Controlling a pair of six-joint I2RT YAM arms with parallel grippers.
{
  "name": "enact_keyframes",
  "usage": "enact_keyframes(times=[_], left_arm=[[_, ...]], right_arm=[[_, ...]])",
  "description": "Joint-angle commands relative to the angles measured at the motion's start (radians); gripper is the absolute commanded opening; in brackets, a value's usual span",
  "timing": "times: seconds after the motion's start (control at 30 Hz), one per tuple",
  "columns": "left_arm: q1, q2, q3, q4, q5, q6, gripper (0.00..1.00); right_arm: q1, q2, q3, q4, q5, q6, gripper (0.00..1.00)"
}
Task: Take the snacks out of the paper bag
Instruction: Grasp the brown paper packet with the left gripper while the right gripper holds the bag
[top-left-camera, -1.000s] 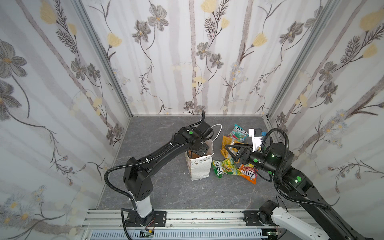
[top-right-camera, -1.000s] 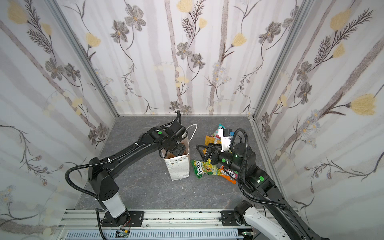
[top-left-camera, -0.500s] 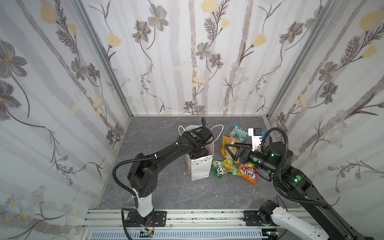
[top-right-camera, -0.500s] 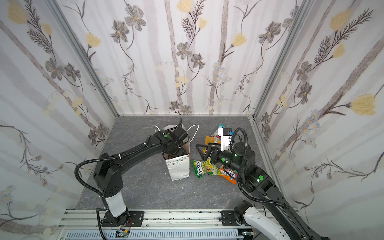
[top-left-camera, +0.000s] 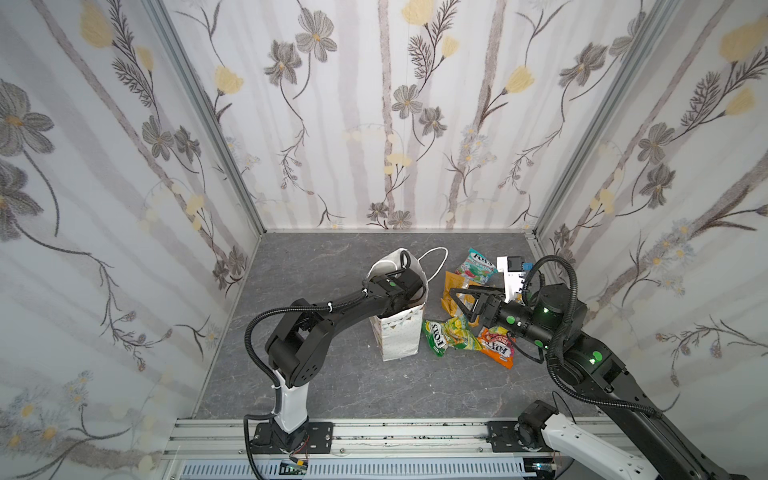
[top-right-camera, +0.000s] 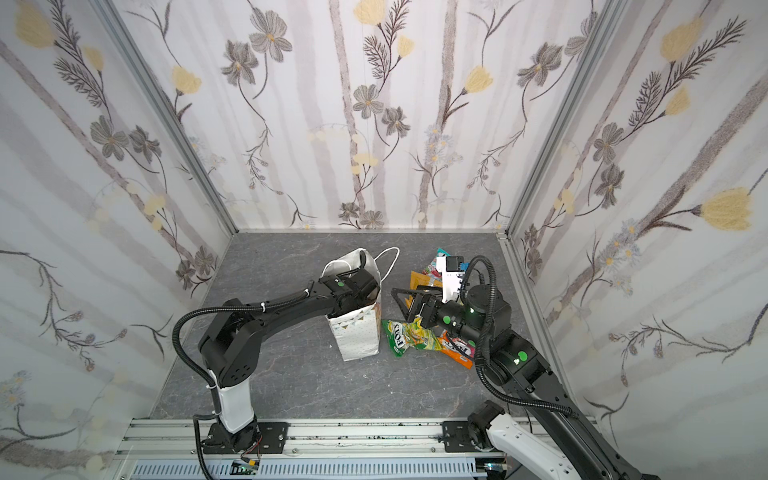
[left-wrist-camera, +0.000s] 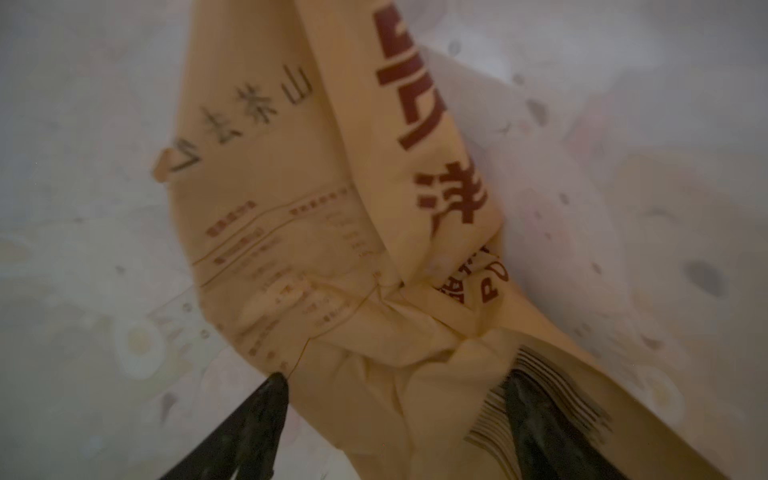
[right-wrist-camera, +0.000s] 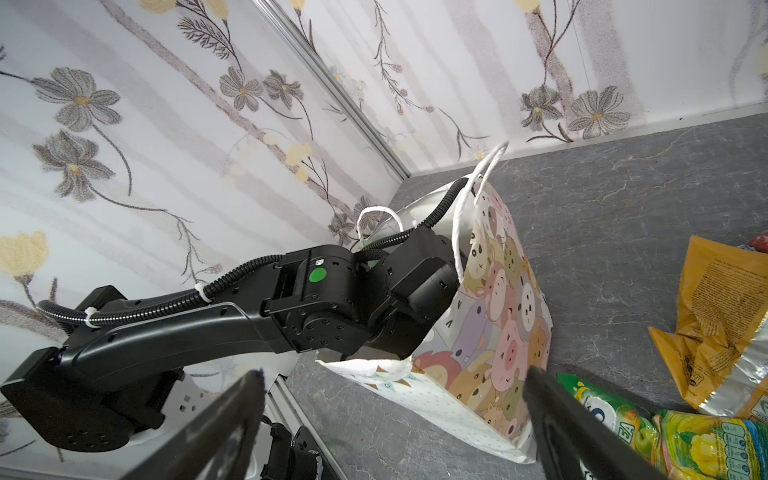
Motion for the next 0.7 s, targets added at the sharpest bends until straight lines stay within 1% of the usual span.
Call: enact_keyframes(times=[0.0, 0.07, 0.33, 0.43, 0.5, 0.6, 0.67], left_arm=[[0.002, 0.025, -0.027, 0.003, 0.03, -0.022, 0.83], [0.006, 0.036, -0.038, 0.011, 0.035, -0.023, 0.81], [0.013, 0.061, -0.057, 0.037, 0.046, -0.028, 0.63], [0.014, 0.06, -0.062, 0.037, 0.047, -0.028, 0.5], [0.014, 0.045, -0.062, 0.035, 0.042, -0.028, 0.36], [0.014, 0.01, -0.058, 0.025, 0.034, -0.023, 0.17], [0.014, -0.01, -0.05, 0.018, 0.033, -0.022, 0.08]], right_arm=[[0.001, 0.002, -0.005, 0.013, 0.006, 0.001, 0.97], [0.002, 0.0, -0.006, 0.013, 0.007, 0.001, 0.97], [0.002, -0.001, -0.006, 0.014, 0.007, 0.004, 0.97], [0.002, 0.0, -0.009, 0.014, 0.007, 0.007, 0.97], [0.003, 0.002, -0.011, 0.008, 0.014, 0.01, 0.97], [0.003, 0.017, -0.009, 0.004, 0.021, 0.015, 0.97], [0.005, 0.031, -0.008, 0.011, 0.021, 0.021, 0.97]])
